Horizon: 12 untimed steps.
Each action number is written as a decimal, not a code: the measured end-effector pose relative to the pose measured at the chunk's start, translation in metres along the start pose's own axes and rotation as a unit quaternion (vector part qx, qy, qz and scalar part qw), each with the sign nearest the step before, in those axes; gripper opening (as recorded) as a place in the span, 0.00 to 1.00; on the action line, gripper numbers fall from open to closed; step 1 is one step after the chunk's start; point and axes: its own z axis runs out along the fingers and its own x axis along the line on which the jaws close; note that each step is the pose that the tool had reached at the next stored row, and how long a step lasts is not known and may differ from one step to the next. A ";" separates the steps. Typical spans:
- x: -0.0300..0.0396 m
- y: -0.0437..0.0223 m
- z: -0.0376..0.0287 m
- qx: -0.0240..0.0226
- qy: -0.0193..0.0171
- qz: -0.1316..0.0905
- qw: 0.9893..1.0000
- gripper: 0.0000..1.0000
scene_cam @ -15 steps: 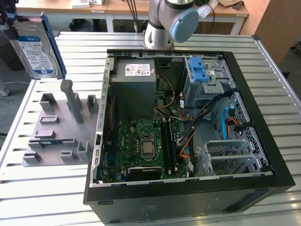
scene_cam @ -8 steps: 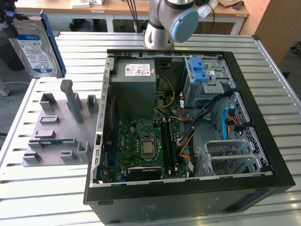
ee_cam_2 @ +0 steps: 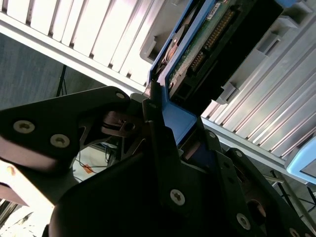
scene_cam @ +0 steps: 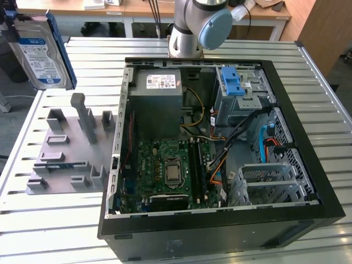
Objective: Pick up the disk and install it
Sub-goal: 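Pick up the disk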
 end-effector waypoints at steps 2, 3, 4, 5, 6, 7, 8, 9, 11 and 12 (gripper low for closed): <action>0.0000 0.0000 -0.0005 0.000 0.000 0.000 1.000 0.36; 0.0000 0.0000 -0.0006 0.000 0.000 0.000 1.000 0.36; 0.0000 0.0000 -0.0008 0.000 0.000 0.000 1.000 0.36; 0.0000 0.0000 -0.0008 0.000 0.000 0.000 1.000 0.36; 0.0000 0.0000 -0.0008 0.000 0.000 0.000 1.000 0.36; 0.0000 0.0000 -0.0009 0.000 0.000 0.000 1.000 0.36; 0.0000 0.0000 -0.0009 0.000 0.000 0.000 1.000 0.36; 0.0000 0.0000 -0.0009 0.000 0.000 0.000 1.000 0.36; 0.0000 0.0000 -0.0011 0.000 0.000 0.000 1.000 0.36; 0.0000 0.0000 -0.0011 0.000 0.000 0.000 1.000 0.36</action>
